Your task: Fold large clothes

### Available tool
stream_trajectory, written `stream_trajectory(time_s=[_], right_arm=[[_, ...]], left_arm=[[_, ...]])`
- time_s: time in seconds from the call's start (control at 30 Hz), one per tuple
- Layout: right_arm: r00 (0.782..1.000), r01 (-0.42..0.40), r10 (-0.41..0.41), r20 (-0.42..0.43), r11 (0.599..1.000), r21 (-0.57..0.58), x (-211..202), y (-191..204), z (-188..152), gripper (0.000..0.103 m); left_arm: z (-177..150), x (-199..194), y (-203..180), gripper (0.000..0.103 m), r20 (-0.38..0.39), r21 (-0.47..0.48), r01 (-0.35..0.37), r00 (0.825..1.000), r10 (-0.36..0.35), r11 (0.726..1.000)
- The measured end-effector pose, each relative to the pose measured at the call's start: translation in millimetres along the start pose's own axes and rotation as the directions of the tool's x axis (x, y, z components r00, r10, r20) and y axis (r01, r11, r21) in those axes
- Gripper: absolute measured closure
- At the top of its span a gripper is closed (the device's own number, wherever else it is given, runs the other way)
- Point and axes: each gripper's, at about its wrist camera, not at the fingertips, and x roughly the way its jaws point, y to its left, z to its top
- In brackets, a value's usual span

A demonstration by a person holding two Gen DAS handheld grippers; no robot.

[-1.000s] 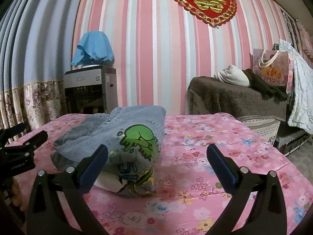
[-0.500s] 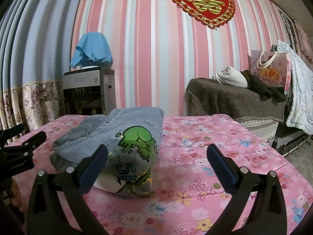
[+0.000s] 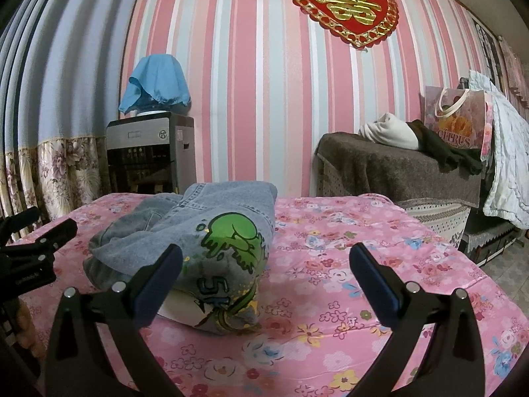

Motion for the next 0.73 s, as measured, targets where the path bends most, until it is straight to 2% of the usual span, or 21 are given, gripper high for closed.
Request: stream_trajectory(time_s=[0.47, 0.73], right_arm=[[1.0, -0.006, 0.006, -0.004, 1.0, 0.0, 0.8, -2.6, -0.8, 0.002], [1.0, -0.006, 0.006, -0.004, 1.0, -0.001, 1.0, -3.9, -0.9, 0.002]], left_arm=[[0.0, -3.1, -5.5, 0.003, 0.001, -0.002, 0.018, 1.0, -0.018, 1.0], [1.1, -2.8, -5.8, 0.003, -0.001, -0.006, 0.001, 1.0, -0.001, 1.0]])
